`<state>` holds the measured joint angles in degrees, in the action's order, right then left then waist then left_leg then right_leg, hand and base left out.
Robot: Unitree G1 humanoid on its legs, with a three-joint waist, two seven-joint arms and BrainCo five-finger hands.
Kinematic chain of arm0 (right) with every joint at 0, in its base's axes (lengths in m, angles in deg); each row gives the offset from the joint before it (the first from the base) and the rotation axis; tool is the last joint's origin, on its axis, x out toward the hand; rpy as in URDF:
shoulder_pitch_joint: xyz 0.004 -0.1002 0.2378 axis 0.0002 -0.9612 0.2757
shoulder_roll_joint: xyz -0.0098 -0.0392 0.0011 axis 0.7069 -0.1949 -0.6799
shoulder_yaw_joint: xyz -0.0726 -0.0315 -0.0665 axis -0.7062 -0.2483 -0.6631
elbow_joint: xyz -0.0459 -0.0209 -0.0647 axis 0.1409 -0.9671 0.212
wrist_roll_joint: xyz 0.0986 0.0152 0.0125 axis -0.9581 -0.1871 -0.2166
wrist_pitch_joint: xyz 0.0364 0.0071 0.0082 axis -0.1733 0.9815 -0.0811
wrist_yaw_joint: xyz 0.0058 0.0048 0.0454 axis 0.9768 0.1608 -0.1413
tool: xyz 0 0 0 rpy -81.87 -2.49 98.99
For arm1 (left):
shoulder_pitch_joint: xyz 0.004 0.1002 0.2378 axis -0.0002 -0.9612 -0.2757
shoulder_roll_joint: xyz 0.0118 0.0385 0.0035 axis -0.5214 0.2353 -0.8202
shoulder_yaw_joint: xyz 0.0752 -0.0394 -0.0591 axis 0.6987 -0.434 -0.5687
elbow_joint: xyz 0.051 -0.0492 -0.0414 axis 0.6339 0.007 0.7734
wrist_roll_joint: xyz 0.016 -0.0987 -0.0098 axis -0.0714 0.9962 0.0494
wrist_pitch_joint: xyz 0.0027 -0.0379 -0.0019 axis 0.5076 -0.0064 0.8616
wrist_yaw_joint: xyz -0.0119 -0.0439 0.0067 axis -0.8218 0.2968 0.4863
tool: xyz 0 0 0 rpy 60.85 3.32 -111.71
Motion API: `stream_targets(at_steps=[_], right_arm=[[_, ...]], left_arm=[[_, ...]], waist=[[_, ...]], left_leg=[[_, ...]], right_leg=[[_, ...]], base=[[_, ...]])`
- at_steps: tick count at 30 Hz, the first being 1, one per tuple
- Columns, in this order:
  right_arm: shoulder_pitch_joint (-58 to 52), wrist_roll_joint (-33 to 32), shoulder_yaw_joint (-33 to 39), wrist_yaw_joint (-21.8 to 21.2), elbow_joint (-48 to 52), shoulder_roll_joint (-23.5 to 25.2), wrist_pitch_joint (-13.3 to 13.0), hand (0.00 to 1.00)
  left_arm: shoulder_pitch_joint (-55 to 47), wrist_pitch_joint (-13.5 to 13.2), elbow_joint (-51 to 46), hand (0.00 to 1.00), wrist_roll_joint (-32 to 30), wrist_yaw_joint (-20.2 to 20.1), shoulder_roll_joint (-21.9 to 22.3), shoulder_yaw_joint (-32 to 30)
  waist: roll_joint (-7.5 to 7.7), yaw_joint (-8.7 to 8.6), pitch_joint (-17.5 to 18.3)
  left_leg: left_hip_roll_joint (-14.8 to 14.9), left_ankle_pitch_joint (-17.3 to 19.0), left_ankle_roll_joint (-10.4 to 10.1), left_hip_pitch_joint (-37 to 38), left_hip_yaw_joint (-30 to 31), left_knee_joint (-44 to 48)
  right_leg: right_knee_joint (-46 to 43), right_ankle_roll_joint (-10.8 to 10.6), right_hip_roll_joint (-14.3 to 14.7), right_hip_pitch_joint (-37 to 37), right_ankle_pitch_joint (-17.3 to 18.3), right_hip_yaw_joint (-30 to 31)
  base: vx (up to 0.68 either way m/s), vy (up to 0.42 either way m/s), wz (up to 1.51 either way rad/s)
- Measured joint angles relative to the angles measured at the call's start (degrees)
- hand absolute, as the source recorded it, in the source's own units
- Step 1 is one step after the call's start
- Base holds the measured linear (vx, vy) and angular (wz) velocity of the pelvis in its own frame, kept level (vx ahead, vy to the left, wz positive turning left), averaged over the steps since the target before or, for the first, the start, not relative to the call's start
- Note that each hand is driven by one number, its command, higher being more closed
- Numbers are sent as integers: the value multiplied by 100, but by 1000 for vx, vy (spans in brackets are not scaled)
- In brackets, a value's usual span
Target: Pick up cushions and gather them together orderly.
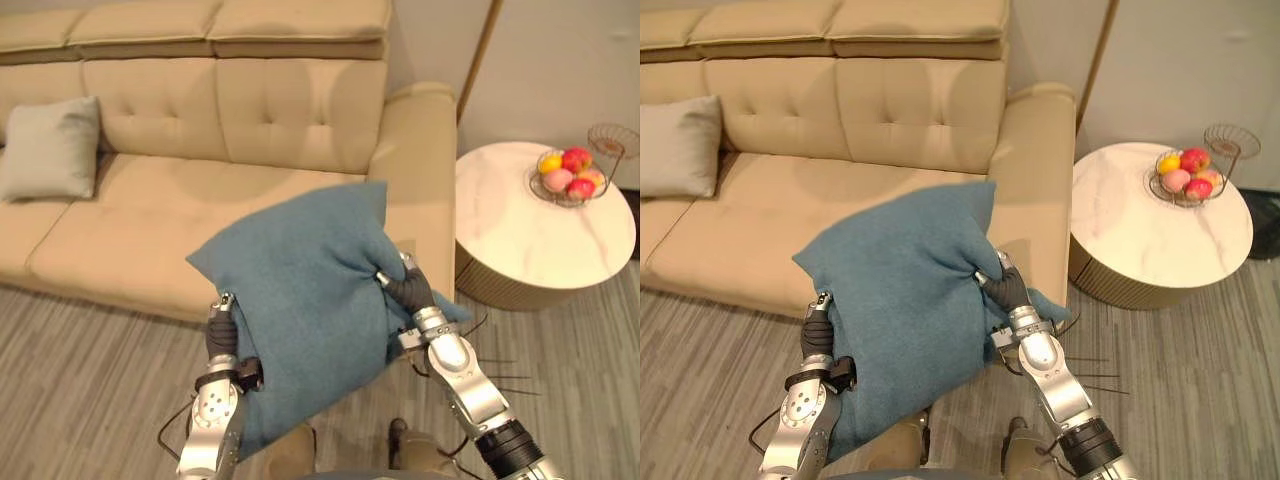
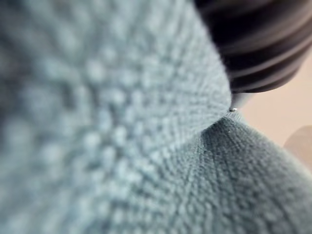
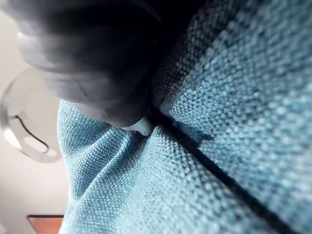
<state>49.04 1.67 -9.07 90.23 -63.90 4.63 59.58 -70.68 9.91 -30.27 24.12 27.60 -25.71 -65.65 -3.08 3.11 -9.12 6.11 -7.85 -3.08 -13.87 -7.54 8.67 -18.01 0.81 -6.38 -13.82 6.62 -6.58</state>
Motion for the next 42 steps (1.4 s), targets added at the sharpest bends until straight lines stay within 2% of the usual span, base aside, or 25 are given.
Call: stream_targets(at_steps=[2, 3, 5, 6, 8, 12, 16, 17, 20, 21, 24, 25, 27, 29, 31, 32, 33, 34, 35, 36, 37, 38, 39, 41, 42], right_arm=[[-30, 1, 85, 0, 21, 1, 0, 100], [-33, 1, 101, 0, 30, 1, 0, 100], [-179, 3, 250, 0, 128, 37, -4, 100], [-290, 5, 321, -1, 151, 169, -2, 100], [-471, 18, 352, -1, 261, 326, -1, 100], [-524, 29, 349, -6, 295, 462, -2, 100], [-563, 26, 349, -11, 295, 485, -2, 100], [-568, 15, 349, -11, 295, 482, -2, 100], [-602, -4, 351, -10, 294, 472, -1, 100], [-612, -2, 350, -10, 293, 467, -1, 100], [-618, -1, 327, -22, 276, 461, -1, 100], [-644, -2, 299, -27, 232, 445, -4, 100], [-635, -3, 242, -30, 239, 378, -13, 100], [-620, -13, 224, -30, 238, 318, -27, 100], [-638, -20, 226, -30, 236, 288, -26, 100], [-685, -29, 233, -30, 236, 276, -27, 100], [-759, -49, 255, -30, 234, 239, -26, 100], [-811, -54, 285, -33, 234, 215, -25, 100], [-893, -57, 347, -34, 234, 187, -14, 100], [-892, -59, 393, -34, 234, 196, 5, 100], [-894, -59, 398, -33, 234, 196, 7, 100], [-906, -60, 425, -33, 241, 187, 6, 100], [-927, -63, 435, -33, 273, 180, 6, 100], [-1026, -63, 435, -32, 439, 175, 6, 100], [-1042, -62, 434, -32, 547, 184, 5, 100]], left_arm=[[26, -13, 0, 100, 1, -57, 36, 16], [41, -13, 0, 100, 1, -58, 47, 18], [118, -22, 3, 100, 3, -89, 115, 88], [115, -19, 20, 100, 5, -104, 48, 131], [57, -13, 19, 100, 5, -128, -59, 162], [-65, -42, -16, 100, 2, -134, -87, 162], [-119, -43, -20, 100, 1, -153, -74, 162], [-135, -41, -57, 100, 0, -159, -61, 162], [-143, -27, -86, 100, -4, -169, 36, 162], [-162, -18, -86, 100, -5, -171, 37, 162], [-172, -8, -86, 100, -9, -171, -43, 162], [-178, -1, -81, 100, -12, -171, -65, 166], [-141, -10, -83, 100, -12, -170, -125, 165], [-65, -4, -80, 100, -12, -170, -207, 173], [-6, 5, -71, 100, -13, -170, -260, 198], [11, 5, -43, 100, -18, -171, -309, 244], [28, 14, 60, 100, -22, -173, -277, 314], [28, 35, 97, 100, -28, -177, -241, 342], [23, 71, 111, 100, -36, -201, -143, 364], [86, 71, 130, 100, -43, -209, -66, 360], [101, 71, 142, 100, -48, -214, -40, 358], [90, 72, 167, 100, -66, -255, -2, 359], [65, 76, 211, 100, -65, -302, 36, 343], [17, 68, 217, 100, -66, -336, 121, 278], [-15, 59, 213, 100, -66, -379, 143, 263]], waist=[[9, -104, 19], [6, -103, 21], [-68, -137, 82], [33, -167, 114], [114, -143, 171], [76, -86, 400], [61, -78, 502], [55, -97, 506], [63, -175, 497], [66, -210, 496], [88, -230, 427], [9, -314, 358], [31, -376, 353], [96, -504, 289], [191, -575, 254], [340, -638, 285], [271, -681, 269], [160, -682, 285], [-57, -670, 370], [-171, -669, 377], [-172, -668, 377], [-173, -673, 374], [-204, -643, 360], [-212, -481, 364], [-205, -413, 375]], left_leg=[[12, 720, -51, 408, -386, 255], [17, 815, -67, 500, -454, 213], [63, 1261, -60, 974, -831, -266], [-49, 1110, -53, 988, -853, -417], [-222, 1100, -23, 1030, -788, -488], [-321, 1150, 47, 1000, -788, -454], [-245, 1146, 20, 989, -682, -325], [-202, 1201, 3, 868, -623, -134], [-125, 1514, 52, 688, -434, 367], [-124, 1631, 78, 679, -340, 507], [-278, 1770, 294, 967, -214, 470], [-286, 1799, 315, 1073, -90, 454], [-250, 1810, 310, 1088, 61, 401], [-254, 1811, 306, 1100, 338, 293], [-322, 1816, 240, 1195, 473, 164], [-415, 1875, 67, 1297, 612, 132], [-368, 1968, -77, 1438, 740, 123], [-261, 2015, -156, 1484, 759, 120], [-50, 2034, -375, 1463, 766, 232], [157, 2099, -666, 1266, 741, 765], [242, 2088, -780, 1113, 721, 1164], [427, 2005, -914, 808, 605, 2086], [725, 1747, -916, 633, 287, 3009], [1114, 1382, -727, 459, -190, 4022], [1204, 1535, -480, 381, -400, 4283]], right_leg=[[628, -43, -109, 91, -468, -117], [735, -46, -118, 106, -537, -133], [1270, -257, -114, 279, -862, -358], [1603, -288, -172, 437, -1046, -442], [1953, -380, -288, 682, -1266, -434], [2005, -388, -372, 803, -1307, -425], [2000, -439, -331, 823, -1399, -503], [1905, -480, -345, 776, -1385, -597], [987, -534, -444, 503, -884, -739], [363, -552, -556, 321, -705, -750], [-1246, -419, -730, -278, -670, -287], [-1436, -358, -621, -381, -335, -54], [-1082, -366, -321, -419, -63, 125], [48, -397, 30, -440, -203, 178], [804, -445, 67, -429, -569, 172], [1081, -318, -10, -350, -866, 177], [837, -114, 23, -323, -1232, 143], [720, -94, 89, -320, -1209, 72], [718, -27, 285, -280, -1019, -93], [845, 69, 470, -151, -948, -159], [922, 113, 555, -64, -919, -167], [1060, 163, 703, 171, -887, -180], [1131, 244, 901, 477, -833, -72], [1211, 447, 1113, 829, -681, 327], [1233, 483, 1123, 935, -627, 534]], base=[[-242, 31, 44], [-207, 84, 31], [-143, 137, 44], [-135, 137, 42], [-104, 151, 35], [-48, 118, 16], [47, -24, 10], [61, -20, 15], [38, -7, 26], [3, 29, 23], [16, 73, 13], [89, 56, 32], [89, -13, 41], [151, -104, 60], [211, -173, 60], [264, -236, 70], [289, -257, 58], [356, -242, 37], [441, -256, 17], [440, -242, 8], [350, -197, -10], [347, -187, -37], [353, -163, -55], [345, -59, -101], [402, 3, -121]])
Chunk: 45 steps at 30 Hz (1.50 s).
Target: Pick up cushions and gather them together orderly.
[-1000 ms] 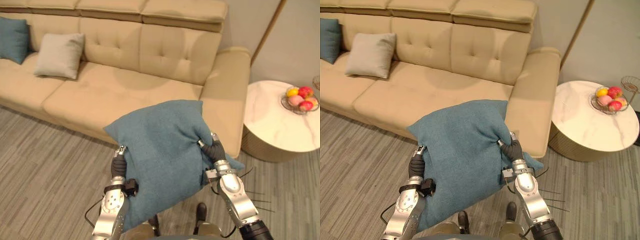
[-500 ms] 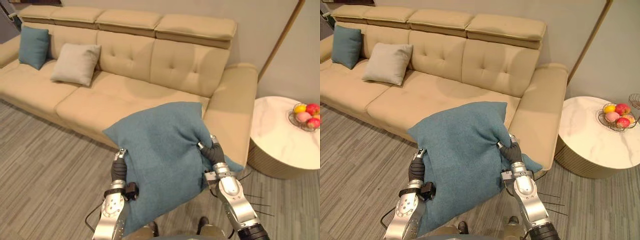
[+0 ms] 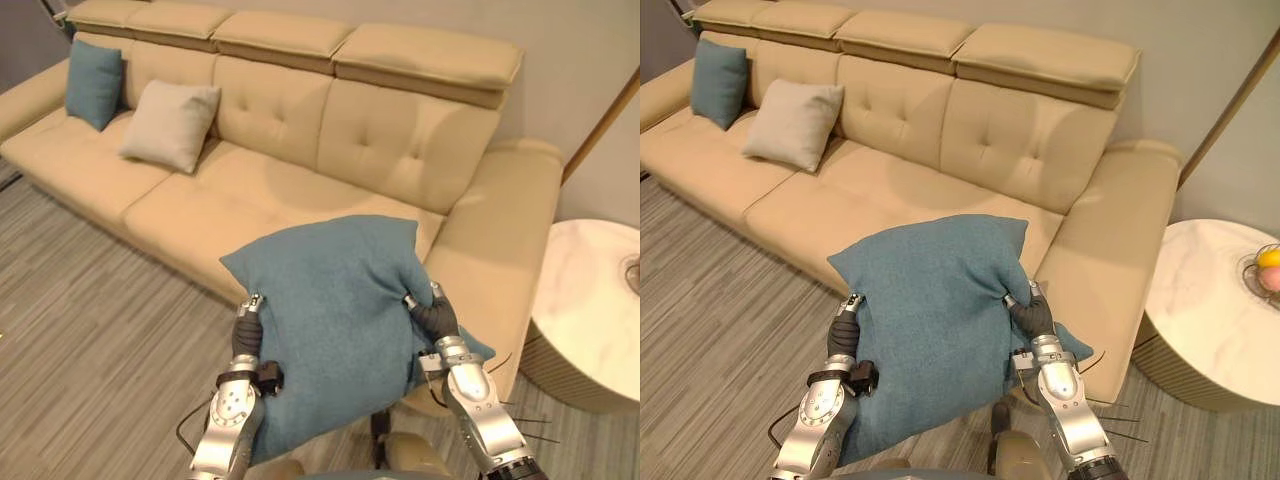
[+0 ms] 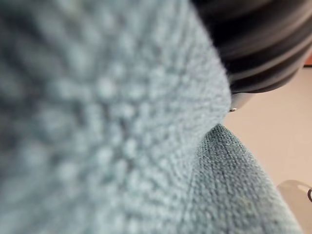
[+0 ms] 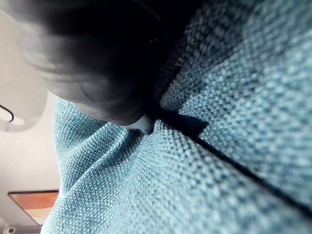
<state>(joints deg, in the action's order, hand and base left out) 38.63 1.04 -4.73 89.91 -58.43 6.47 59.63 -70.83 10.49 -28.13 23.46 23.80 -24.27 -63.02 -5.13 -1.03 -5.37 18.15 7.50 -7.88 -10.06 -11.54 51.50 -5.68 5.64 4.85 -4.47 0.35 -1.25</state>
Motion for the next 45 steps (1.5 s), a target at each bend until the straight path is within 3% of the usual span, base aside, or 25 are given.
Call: stream_targets(at_steps=[1, 3, 6, 8, 9, 10, 11, 13, 15, 17, 20, 23, 27, 30, 35, 39, 40, 41, 45], right_arm=[[-1, 1, 12, 0, 111, -4, -6, 100], [-17, 6, 20, 0, 138, 0, -7, 100], [-32, 9, 20, 0, 74, 4, -4, 100], [-29, 16, 23, 0, 55, 9, -5, 100], [-29, 19, 23, 0, 27, 12, -5, 100], [-29, 21, 43, 0, 8, -12, -5, 100], [-6, 34, 80, -2, -89, 37, -8, 100], [-51, 43, 133, -2, -329, 299, 6, 100], [-51, 63, 135, -5, -327, 321, 10, 100], [-39, 64, 133, -5, -327, 328, 10, 100], [-10, 121, 123, -40, -331, 330, 10, 100], [216, 233, 88, -39, -600, 330, 11, 100], [285, 264, 76, -39, -809, 304, 17, 100], [286, 284, 52, -35, -829, 291, 17, 100], [626, 344, -100, 56, -1151, 316, 20, 100], [1495, 591, -100, 459, -1216, 382, 120, 100], [2086, 711, -52, 696, -1216, 464, 122, 100], [2390, 739, 35, 848, -1213, 524, 122, 100], [3635, 883, 437, 1590, -1213, 576, 257, 100]], left_arm=[[-16, 0, 0, 100, 0, -40, 18, -3], [-18, 7, 1, 100, 0, -48, 77, -35], [-37, 19, 11, 100, -1, -53, 73, -35], [-35, 18, 10, 100, -4, -53, 67, -37], [-32, 16, 8, 100, -4, -52, 58, -37], [-39, 20, 8, 100, -5, -51, 85, -27], [-16, 23, 31, 100, -5, -49, 85, -28], [43, 46, 63, 100, -6, -45, -46, -27], [41, 68, 60, 100, -5, -45, -93, -13], [41, 67, 18, 100, -5, -44, -116, -3], [43, 68, -26, 100, -6, -44, -244, 23], [41, 72, -24, 100, -9, -38, -267, 22], [81, 74, -24, 100, -110, -39, -331, 22], [103, 77, -14, 100, -190, -34, -374, 20], [293, 79, 282, 100, -312, 17, -450, -85], [1412, 134, 866, 100, -408, 356, -628, -114], [2065, 168, 968, 100, -411, 506, -687, -247], [2511, 191, 1061, 100, -413, 620, -691, -299], [4455, 254, 1618, 100, -409, 1097, -902, -285]], waist=[[14, 1, -3], [38, 9, -19], [95, 41, -66], [83, 47, -63], [59, 56, -50], [-119, 76, 31], [-207, 113, 40], [142, 37, 39], [247, 44, 59], [246, 59, 64], [246, 172, 66], [258, 187, 70], [346, 142, 76], [362, 179, 74], [361, 206, 74], [346, 239, -190], [343, 265, -549], [337, 302, -658], [346, 488, -721]], left_leg=[[-15, 213, 331, -126, -274, 43], [-120, 441, 581, -320, -396, -430], [-486, 466, 474, -420, 110, -1884], [-674, 289, 271, -400, 480, -2618], [-746, -4, 163, -322, 728, -3203], [-700, -807, 134, -275, 915, -3535], [-634, -579, 105, -200, 1000, -3536], [-1013, -518, 219, 34, 768, -3710], [-1235, -385, 431, 119, 494, -3704], [-1320, -229, 559, 139, 297, -3606], [-1299, -9, 612, 208, -111, -3539], [-1296, -61, 679, 314, -533, -3750], [-1462, -314, 777, 475, -616, -4126], [-1524, -408, 785, 424, -465, -4170], [-1500, -749, 657, 340, -293, -4570], [-1196, -1058, 549, -440, -283, -4545], [-1044, -1148, 584, -834, -289, -4346], [-935, -1148, 583, -1172, -292, -4130], [-719, -1165, 556, -2222, -293, -3761]], right_leg=[[27, 20, -41, 104, 40, 236], [110, 2, -146, 299, 36, 543], [116, -37, -365, 596, 72, 764], [108, -107, -451, 683, 107, 773], [72, -349, -496, 748, 243, 827], [69, -620, -408, 770, 427, 957], [81, -753, -371, 813, 561, 1023], [-56, -939, -776, 743, 660, 1093], [-150, -1046, -1053, 698, 710, 1189], [-245, -1119, -1165, 604, 716, 1327], [-762, -1127, -1143, 175, 694, 1594], [-1232, -1093, -1202, -286, 559, 1134], [-471, -988, -1410, 2, 299, 541], [26, -1097, -1486, 239, 223, 299], [211, -1093, -1361, 163, 228, 177], [196, -910, -1074, -587, -69, 156], [77, -926, -946, -950, -252, 159], [-126, -909, -877, -1302, -267, 159], [-754, -874, -799, -2514, -242, 146]], base=[[331, 29, -93], [283, 77, -81], [329, 201, -66], [221, 222, -60], [216, 299, -81], [267, 411, -95], [213, 371, -68], [143, 353, -38], [78, 252, -40], [39, 198, -42], [16, 147, -74], [-9, 73, -82], [10, 53, -19], [-16, -18, 26], [-87, -79, 19], [-180, -99, -8], [-268, -99, -22], [-186, -62, -25], [-234, -46, -17]])
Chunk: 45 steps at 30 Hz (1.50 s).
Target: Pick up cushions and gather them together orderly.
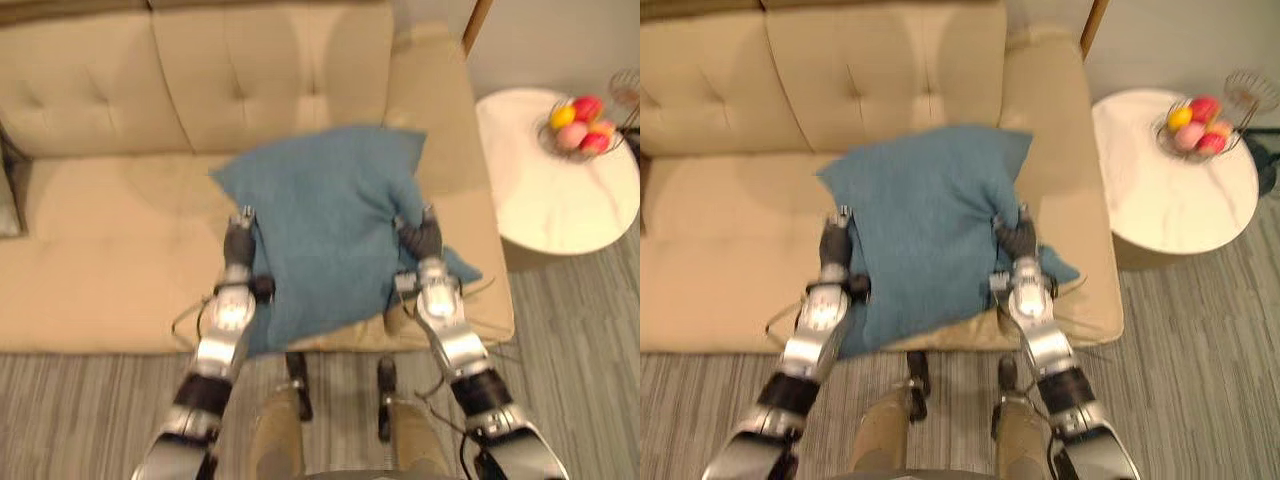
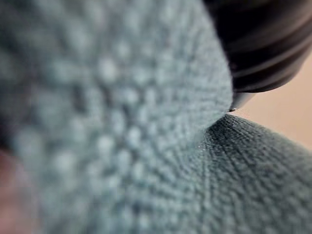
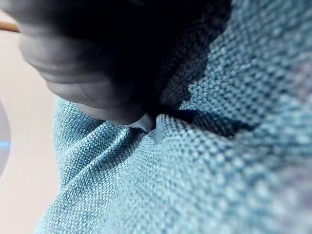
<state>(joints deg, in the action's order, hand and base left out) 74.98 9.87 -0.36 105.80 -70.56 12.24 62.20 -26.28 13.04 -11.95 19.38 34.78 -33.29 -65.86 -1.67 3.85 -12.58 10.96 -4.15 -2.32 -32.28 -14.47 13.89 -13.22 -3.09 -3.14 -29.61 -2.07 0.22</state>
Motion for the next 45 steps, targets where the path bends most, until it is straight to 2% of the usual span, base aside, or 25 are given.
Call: stream_targets(at_steps=[4, 7, 8, 9, 10, 14, 15, 18, 19, 21, 22, 26, 28, 31, 33, 38, 41, 45], right_arm=[[1394, 84, 610, 608, 0, 120, 12, 100], [2997, 76, 1243, 987, -520, 167, -38, 100], [3275, 67, 1357, 1022, -718, 165, -40, 100], [3656, 48, 1485, 1082, -1015, 146, -43, 100], [4210, -74, 1611, 1087, -1514, 77, -47, 100], [5139, -532, 1611, 1003, -2457, -160, -45, 100], [5396, -749, 1605, 880, -2683, -222, -39, 0], [5759, -1334, 1531, 663, -3032, -316, -37, 0], [5989, -1541, 1467, 644, -3334, -400, -35, 0], [6158, -1786, 1286, 549, -3616, -508, -32, 0], [6233, -1988, 1136, 448, -3749, -552, -34, 0], [6262, -2855, 826, 164, -4131, -671, -35, 0], [6261, -3071, 688, 49, -4333, -652, -34, 0], [6246, -3135, 558, -86, -4502, -510, -46, 0], [6158, -3126, 565, -209, -4501, -524, -99, 0], [5321, -3012, 521, -474, -4397, -581, -155, 0], [4780, -2836, 417, -553, -3784, -588, -162, 0], [3895, -2767, 522, -565, -2690, -788, -278, 0]], left_arm=[[1935, -17, 466, 100, 3, 281, -195, 2], [3970, -17, 1299, 100, 7, 373, -390, -142], [4263, -17, 1409, 100, 6, 376, -380, -199], [4666, -18, 1577, 0, 8, 377, -394, -262], [5194, -18, 1841, 0, 9, 377, -399, -449], [5936, -6, 2414, 0, 30, 376, -380, -860], [6086, 11, 2513, 0, 42, 379, -394, -1060], [6325, 53, 2708, 0, 129, 373, -452, -1307], [6440, 87, 2837, 0, 144, 373, -498, -1328], [6544, 123, 2999, 0, 239, 372, -516, -1328], [6583, 125, 3137, 0, 252, 363, -555, -1328], [6582, 154, 3544, 0, 496, 241, -529, -1325], [6566, 187, 3647, 0, 573, 211, -508, -1325], [6453, 194, 3647, 0, 604, 85, -431, -1339], [6228, 101, 3637, 0, 569, -42, -415, -1400], [5378, -2, 3576, 0, 475, -318, -471, -1489], [4780, -23, 3291, 0, 414, -482, -673, -1562], [3847, -24, 2720, 0, 384, -504, -931, -1638]], waist=[[-3, 21, -46], [-3, -17, -276], [-4, -18, -313], [-8, -17, -370], [-6, -11, -396], [-12, 5, -500], [-14, 24, -590], [-13, 65, -641], [-24, 148, -728], [-21, 196, -791], [-20, 189, -792], [-24, 192, -912], [-23, 194, -936], [-18, 180, -1040], [-14, 156, -1084], [-12, 140, -1083], [-10, 29, -1082], [-10, 6, -1082]], left_leg=[[18, -157, -32, -472, -134, -248], [-5, -614, 24, -804, -106, -573], [-17, -695, 80, -848, -105, -635], [-34, -803, 90, -906, -94, -713], [-85, -911, 87, -1036, -56, -857], [-86, -1153, 16, -1165, 69, -1235], [-85, -1231, -5, -1166, 109, -1373], [-86, -1407, -156, -1301, 181, -1664], [-81, -1511, -156, -1329, 182, -1819], [-85, -1553, -177, -1418, 185, -1909], [-100, -1618, -266, -1557, 195, -1913], [-100, -1630, -282, -1702, 242, -1912], [-107, -1630, -282, -1764, 243, -1911], [-103, -1630, -283, -1823, 237, -1890], [-98, -1630, -282, -1769, 217, -1876], [-97, -1625, -284, -1455, 140, -1720], [-148, -1621, -285, -1289, 98, -1798], [-97, -1594, -309, -1085, 107, -1920]], right_leg=[[-22, 45, -51, -610, -98, -77], [62, 29, -32, -1005, -300, -164], [77, 30, -35, -1066, -329, -175], [110, 29, -37, -1131, -363, -187], [167, 31, -29, -1278, -395, -217], [355, 82, 19, -1395, -449, -393], [403, 82, 33, -1411, -449, -465], [471, 84, 52, -1583, -449, -550], [483, 84, 49, -1660, -449, -625], [525, 85, 47, -1746, -448, -664], [537, 85, 20, -1834, -447, -724], [553, 89, 15, -1897, -437, -843], [525, 89, 7, -1962, -411, -865], [471, 92, 0, -2027, -409, -880], [392, 92, -5, -2027, -409, -870], [227, 112, -34, -1784, -390, -788], [-15, 153, -77, -1770, -49, -710], [-279, 187, 15, -1772, 55, -681]], base=[[-120, -28, 1], [-63, -17, 2], [0, 0, 0], [12, -9, 3], [21, -7, 5], [55, -20, 11], [60, -32, 15], [61, -12, 10], [40, 9, 3], [33, 37, 9], [15, 57, 19], [3, 67, 14], [11, 87, 5], [21, 82, -1], [8, 80, -3], [-3, 26, -2], [-33, -53, 5], [-60, -107, -7]])
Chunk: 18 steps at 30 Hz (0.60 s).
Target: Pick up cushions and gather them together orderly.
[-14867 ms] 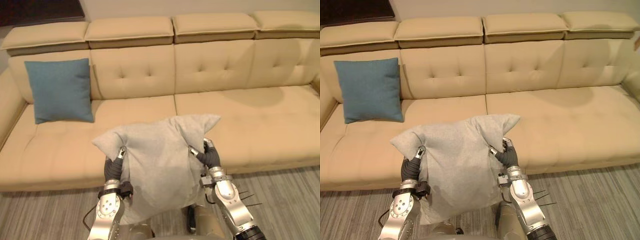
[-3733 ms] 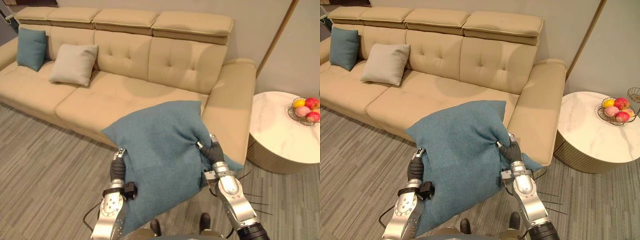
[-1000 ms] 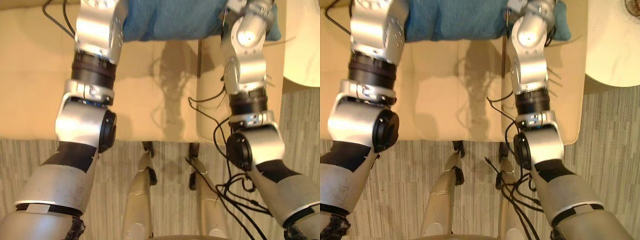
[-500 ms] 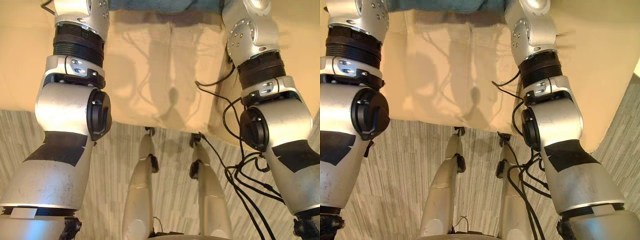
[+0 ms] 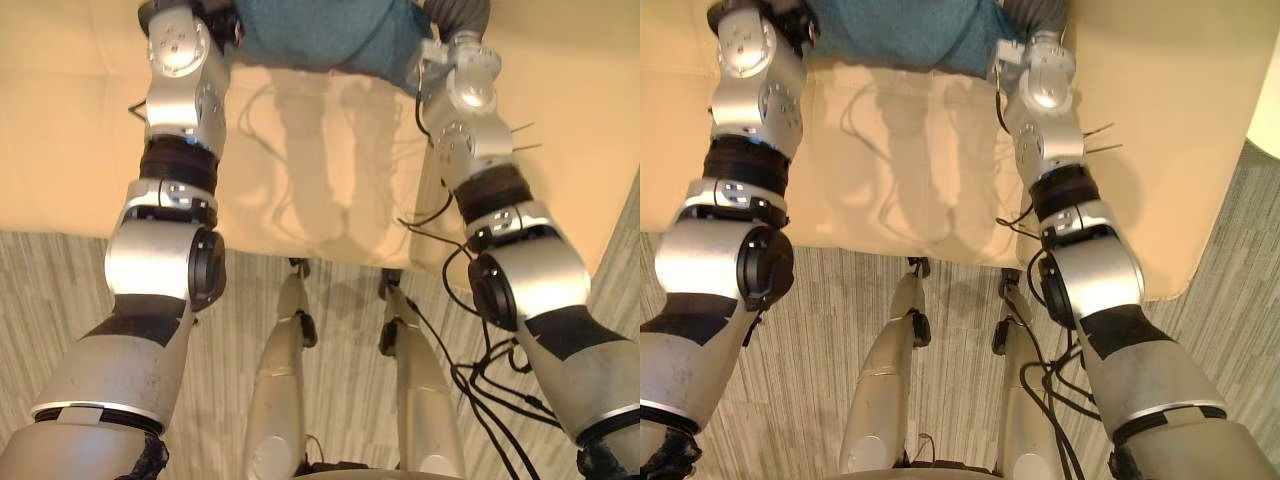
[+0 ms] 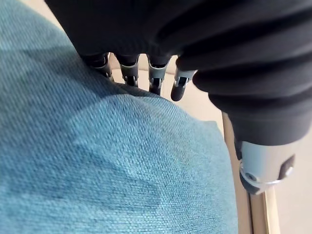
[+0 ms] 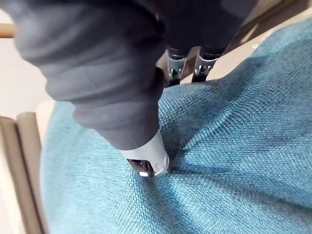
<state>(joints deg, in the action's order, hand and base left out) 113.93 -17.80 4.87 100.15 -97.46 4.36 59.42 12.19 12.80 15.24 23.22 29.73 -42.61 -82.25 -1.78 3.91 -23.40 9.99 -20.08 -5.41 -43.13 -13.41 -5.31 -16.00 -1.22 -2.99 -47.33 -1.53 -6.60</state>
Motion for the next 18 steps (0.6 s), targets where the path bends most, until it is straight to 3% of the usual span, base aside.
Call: stream_targets(at_steps=[2, 5, 7, 9, 12, 14, 17, 18], right_arm=[[-857, 166, 227, 5, 1271, -316, -129, 0], [-2136, 393, 511, -28, 2738, -645, -384, 0], [-3227, 652, 602, -147, 3454, -700, -517, 0], [-4686, 1025, 662, -361, 3865, -583, -552, 0], [-6245, 1502, 574, -751, 3874, -134, -502, 0], [-7027, 1767, 439, -990, 3760, 160, -484, 0], [-7752, 2219, 344, -1284, 2989, 503, -431, 0], [-7930, 2487, 342, -1394, 2316, 577, -364, 0]], left_arm=[[-989, -47, -990, 0, 13, 47, -76, -165], [-2376, -238, -2239, 0, 19, 148, -183, -192], [-3466, -401, -3074, 0, 16, 133, -16, -189], [-4848, -509, -3667, 0, -39, 31, 521, -110], [-6391, -529, -3739, 0, -58, -407, 1181, 348], [-7201, -480, -3664, 0, -163, -720, 1357, 713], [-7854, -413, -2913, 0, -415, -1175, 1446, 973], [-8005, -371, -2264, 0, -638, -1329, 1474, 964]], waist=[[1, 18, 0], [4, 17, 2], [7, 14, 9], [20, 14, 274], [38, 21, 520], [79, 26, 636], [161, 17, 1008], [169, -1, 1242]], left_leg=[[-5, 82, 116, 176, 2, 0], [-17, 86, 123, 450, 61, 1], [-11, 108, 149, 752, 137, 0], [-15, 220, 181, 1034, 250, 2], [-53, 425, 174, 1525, 325, 19], [-74, 575, 146, 1882, 332, 82], [-104, 804, 120, 2356, 284, 215], [-108, 867, 127, 2635, 271, 236]], right_leg=[[-311, 26, -8, 19, 147, 33], [-509, 42, -25, 231, 315, 9], [-530, 76, -29, 580, 422, -98], [-588, 92, -51, 910, 598, -219], [-552, 61, -107, 1473, 788, -320], [-473, 32, -113, 1894, 853, -322], [-290, 2, -110, 2469, 909, -288], [-89, -32, -96, 2834, 897, -280]], base=[[-55, -123, 4], [-29, -152, 15], [5, -131, 27], [37, -133, 31], [76, -113, 27], [87, -65, 11], [109, -41, -5], [120, -4, -8]])
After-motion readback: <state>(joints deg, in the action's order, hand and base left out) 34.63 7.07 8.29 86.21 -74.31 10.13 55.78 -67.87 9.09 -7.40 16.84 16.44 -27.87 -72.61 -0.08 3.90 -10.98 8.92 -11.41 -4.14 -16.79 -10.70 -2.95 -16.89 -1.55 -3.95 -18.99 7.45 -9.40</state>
